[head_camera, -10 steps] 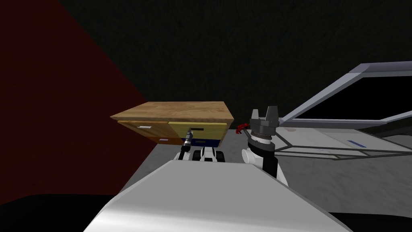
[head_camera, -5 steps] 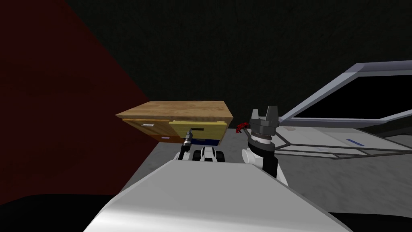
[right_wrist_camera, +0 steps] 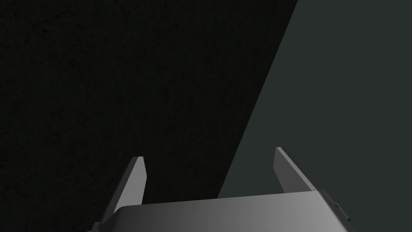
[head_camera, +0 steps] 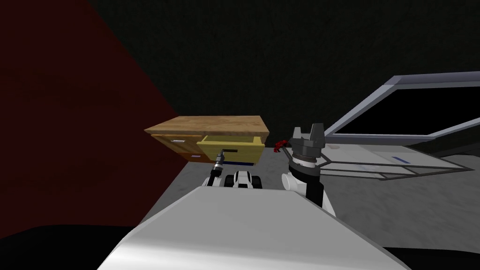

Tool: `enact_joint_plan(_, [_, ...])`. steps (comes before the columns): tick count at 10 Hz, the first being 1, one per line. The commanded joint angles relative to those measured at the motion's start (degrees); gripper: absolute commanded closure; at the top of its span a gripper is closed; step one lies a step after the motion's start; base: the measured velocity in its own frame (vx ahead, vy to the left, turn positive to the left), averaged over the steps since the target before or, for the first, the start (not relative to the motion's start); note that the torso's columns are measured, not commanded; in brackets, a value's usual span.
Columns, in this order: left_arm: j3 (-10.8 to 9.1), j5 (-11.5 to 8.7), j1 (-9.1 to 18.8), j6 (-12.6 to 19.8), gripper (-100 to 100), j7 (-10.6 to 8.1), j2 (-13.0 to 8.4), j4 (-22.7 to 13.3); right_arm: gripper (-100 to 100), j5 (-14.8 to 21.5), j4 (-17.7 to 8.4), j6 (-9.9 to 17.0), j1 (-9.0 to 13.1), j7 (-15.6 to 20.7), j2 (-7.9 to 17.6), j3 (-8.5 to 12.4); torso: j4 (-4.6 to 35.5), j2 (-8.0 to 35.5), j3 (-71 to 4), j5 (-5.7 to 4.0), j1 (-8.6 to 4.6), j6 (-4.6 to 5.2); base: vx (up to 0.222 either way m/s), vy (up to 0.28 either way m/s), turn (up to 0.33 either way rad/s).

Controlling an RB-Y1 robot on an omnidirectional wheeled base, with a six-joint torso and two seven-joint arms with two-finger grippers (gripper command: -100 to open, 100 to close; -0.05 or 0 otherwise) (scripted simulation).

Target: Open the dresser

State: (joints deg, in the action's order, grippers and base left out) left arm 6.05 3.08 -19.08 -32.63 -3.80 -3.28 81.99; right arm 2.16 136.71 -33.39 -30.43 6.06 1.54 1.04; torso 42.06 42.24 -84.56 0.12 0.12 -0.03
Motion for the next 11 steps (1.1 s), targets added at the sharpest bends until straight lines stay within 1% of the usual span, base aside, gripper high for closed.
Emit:
enact_joint_plan(1, [0.55, 0.2, -1.6, 0.8, 100, -0.21, -0.3, 0.6, 0, 0.0, 0.0, 0.0, 0.0, 0.0, 0.0, 0.0, 0.0, 0.1, 0.1, 0.04, -0.06, 0.04, -0.21, -0.012, 0.025])
enact_joint_plan(2, [0.34, 0.1, -1.2, 0.1, 100, -0.25, -0.4, 0.9, 0, 0.0, 0.0, 0.0, 0.0, 0.0, 0.0, 0.0, -0.1, -0.1, 0.0, 0.04, -0.06, 0.09, -0.101, -0.004, 0.009])
enact_joint_plan(3, [0.36, 0.1, -1.4, 2.9, -100, -0.57, -0.7, 3.6, 0, 0.0, 0.0, 0.0, 0.0, 0.0, 0.0, 0.0, 0.0, -0.5, -0.3, -0.06, -0.07, 0.1, -0.046, -0.005, 0.002])
enact_joint_plan(11, [0.38, 0.0, -1.2, 13.8, -100, -1.69, -1.8, 14.4, 0, 0.0, 0.0, 0.0, 0.0, 0.0, 0.0, 0.0, 0.2, 0.1, 0.0, -0.13, -0.13, 0.03, -0.027, -0.005, 0.001])
